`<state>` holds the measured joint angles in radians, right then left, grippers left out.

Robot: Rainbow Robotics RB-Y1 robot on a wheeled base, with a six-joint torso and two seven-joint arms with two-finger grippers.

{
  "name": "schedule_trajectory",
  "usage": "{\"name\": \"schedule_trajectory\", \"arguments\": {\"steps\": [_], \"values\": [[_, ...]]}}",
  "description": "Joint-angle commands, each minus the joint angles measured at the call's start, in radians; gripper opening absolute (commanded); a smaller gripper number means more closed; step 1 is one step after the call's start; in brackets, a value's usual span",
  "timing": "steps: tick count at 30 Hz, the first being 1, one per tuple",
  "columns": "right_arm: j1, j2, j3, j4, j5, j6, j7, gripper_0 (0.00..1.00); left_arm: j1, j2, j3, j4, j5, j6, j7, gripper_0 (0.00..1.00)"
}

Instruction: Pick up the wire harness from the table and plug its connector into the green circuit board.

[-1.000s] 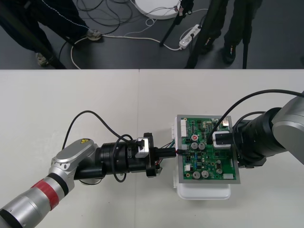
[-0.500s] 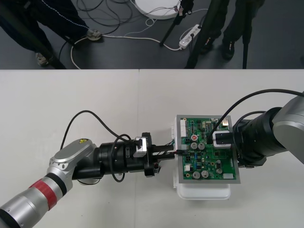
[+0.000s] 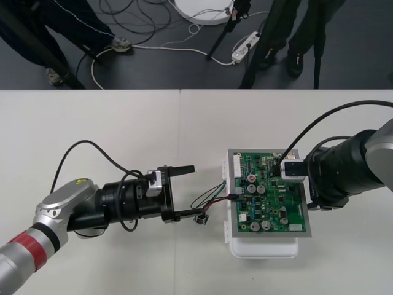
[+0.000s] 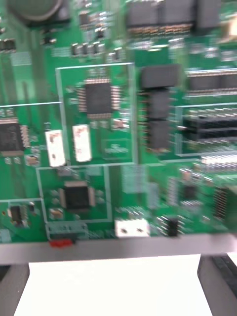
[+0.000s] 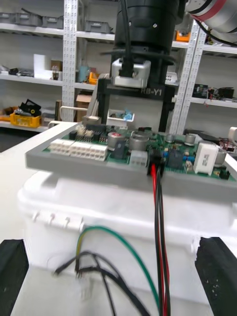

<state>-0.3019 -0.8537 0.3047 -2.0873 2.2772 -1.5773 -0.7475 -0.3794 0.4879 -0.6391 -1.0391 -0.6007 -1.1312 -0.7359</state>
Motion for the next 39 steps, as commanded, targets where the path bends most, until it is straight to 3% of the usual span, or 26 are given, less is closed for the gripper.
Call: {"name": "schedule_trajectory", "arguments": {"steps": [1, 13, 22, 31, 36, 39], "values": [[0.007, -0.064, -0.078, 0.004, -0.071, 0.006, 0.040, 1.00, 0.020, 0.075, -0.010, -0.036, 0.032, -0.027, -0.019, 1.00], [0.066, -0.176, -0.288, 0.127, -0.355, 0.006, 0.298, 1.00, 0.025, 0.213, -0.008, -0.036, 0.044, -0.087, -0.010, 1.00], [0.184, -0.205, -0.475, 0.139, -0.634, 0.046, 0.415, 1.00, 0.025, 0.340, 0.004, -0.050, 0.019, -0.134, 0.018, 1.00], [0.288, -0.257, -0.595, 0.142, -0.943, 0.118, 0.451, 1.00, 0.037, 0.432, 0.156, -0.068, -0.168, -0.308, 0.228, 1.00], [0.314, -0.275, -0.656, 0.194, -1.065, 0.143, 0.563, 1.00, 0.070, 0.448, 0.311, -0.087, -0.286, -0.433, 0.346, 1.00], [0.316, -0.294, -0.654, 0.262, -1.127, 0.161, 0.620, 1.00, 0.108, 0.454, 0.412, -0.131, -0.352, -0.440, 0.426, 1.00]]}}
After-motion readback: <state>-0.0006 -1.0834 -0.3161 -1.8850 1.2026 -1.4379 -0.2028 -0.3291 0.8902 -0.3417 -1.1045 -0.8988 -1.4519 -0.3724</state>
